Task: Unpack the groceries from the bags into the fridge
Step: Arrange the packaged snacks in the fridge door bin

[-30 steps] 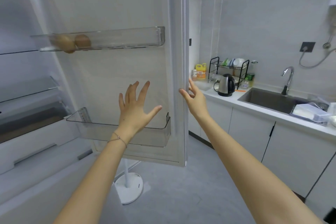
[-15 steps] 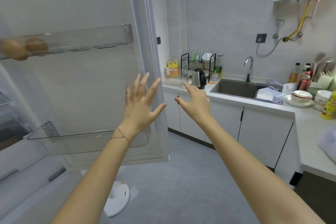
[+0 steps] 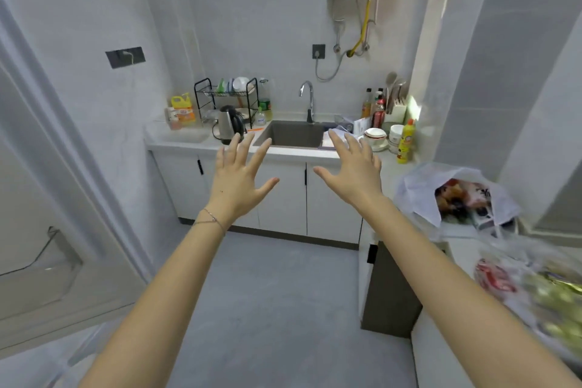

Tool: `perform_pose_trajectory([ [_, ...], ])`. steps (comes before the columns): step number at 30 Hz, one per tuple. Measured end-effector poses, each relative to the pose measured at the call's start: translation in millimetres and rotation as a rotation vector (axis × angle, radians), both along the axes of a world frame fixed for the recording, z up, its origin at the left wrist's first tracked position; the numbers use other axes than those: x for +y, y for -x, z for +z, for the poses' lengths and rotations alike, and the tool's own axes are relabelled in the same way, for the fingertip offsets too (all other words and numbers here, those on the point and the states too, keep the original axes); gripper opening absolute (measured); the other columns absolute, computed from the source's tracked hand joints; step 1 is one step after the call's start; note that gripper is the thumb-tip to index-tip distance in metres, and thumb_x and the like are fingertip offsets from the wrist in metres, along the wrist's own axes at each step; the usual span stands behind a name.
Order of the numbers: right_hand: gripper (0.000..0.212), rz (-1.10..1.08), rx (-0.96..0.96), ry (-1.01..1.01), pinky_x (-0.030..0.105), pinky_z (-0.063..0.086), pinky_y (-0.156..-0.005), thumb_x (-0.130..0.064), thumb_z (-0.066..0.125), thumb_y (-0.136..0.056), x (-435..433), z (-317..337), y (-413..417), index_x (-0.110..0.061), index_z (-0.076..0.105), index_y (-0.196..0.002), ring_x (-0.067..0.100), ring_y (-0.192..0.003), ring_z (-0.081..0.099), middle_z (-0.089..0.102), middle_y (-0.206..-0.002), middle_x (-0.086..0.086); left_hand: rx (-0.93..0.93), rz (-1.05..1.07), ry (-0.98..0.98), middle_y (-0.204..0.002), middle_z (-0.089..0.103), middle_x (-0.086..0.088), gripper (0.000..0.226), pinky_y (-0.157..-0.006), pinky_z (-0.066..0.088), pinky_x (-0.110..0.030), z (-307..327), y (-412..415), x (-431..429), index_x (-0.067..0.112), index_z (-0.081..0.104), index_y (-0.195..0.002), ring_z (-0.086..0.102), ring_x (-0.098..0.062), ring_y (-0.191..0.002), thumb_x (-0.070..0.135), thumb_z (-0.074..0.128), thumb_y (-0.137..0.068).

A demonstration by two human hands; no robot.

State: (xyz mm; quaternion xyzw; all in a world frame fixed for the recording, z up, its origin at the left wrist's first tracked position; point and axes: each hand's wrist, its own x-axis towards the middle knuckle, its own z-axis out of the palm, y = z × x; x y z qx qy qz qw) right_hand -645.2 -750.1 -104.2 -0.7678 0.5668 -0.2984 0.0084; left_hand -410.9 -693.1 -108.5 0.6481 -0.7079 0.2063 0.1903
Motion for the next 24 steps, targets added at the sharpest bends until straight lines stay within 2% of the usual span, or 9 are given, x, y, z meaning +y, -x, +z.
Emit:
perform_pose_trajectory([
  [6,0.08,-0.168,0.026,-0.051,0.054,0.017,-0.115,-0.061,0.051,-0.088,-14,-16,119,-0.039,0.009,-0.152,0.029,-0.146,0.007,0.012,-0.161,0.0,0.056,-0.155,-0.025,-0.16,0.018,-0.008,0.078,-0.118,0.004,-0.054,-26,109,-55,0.031,0.02,-0.154,0.008,-0.031,-0.149,0.07,0.026,-0.087],
  [10,0.081,-0.274,0.007,-0.103,0.054,0.018,-0.114,-0.06,0.051,-0.088,-17,-27,188,-0.038,0.007,-0.152,0.031,-0.146,0.007,0.013,-0.16,0.001,0.064,-0.254,-0.066,-0.162,0.013,-0.007,0.073,-0.119,0.002,-0.055,-37,178,-91,0.032,0.017,-0.154,0.004,-0.03,-0.15,0.064,0.04,-0.093],
  [15,0.08,-0.431,0.018,-0.141,0.054,0.016,-0.114,-0.06,0.051,-0.089,-20,-41,265,-0.037,0.008,-0.152,0.031,-0.146,0.008,0.013,-0.161,0.003,0.06,-0.418,-0.089,-0.162,0.012,-0.007,0.079,-0.118,0.002,-0.057,-49,262,-138,0.032,0.017,-0.154,0.004,-0.03,-0.15,0.072,0.024,-0.086],
  [18,0.081,-0.505,0.019,-0.151,0.056,0.017,-0.115,-0.06,0.051,-0.088,-21,-51,304,-0.037,0.008,-0.152,0.031,-0.145,0.009,0.015,-0.16,0.003,0.07,-0.508,-0.107,-0.162,0.013,-0.006,0.079,-0.118,0.001,-0.056,-56,309,-159,0.032,0.018,-0.154,0.003,-0.029,-0.15,0.072,0.021,-0.085],
  [24,0.082,-0.661,0.004,-0.236,0.055,0.012,-0.115,-0.06,0.051,-0.089,-28,-74,366,-0.036,0.005,-0.153,0.03,-0.148,0.002,0.007,-0.162,0.001,0.068,-0.694,-0.14,-0.161,0.018,-0.007,0.078,-0.118,0.002,-0.055,-77,387,-202,0.032,0.023,-0.153,0.009,-0.032,-0.149,0.071,0.022,-0.085],
])
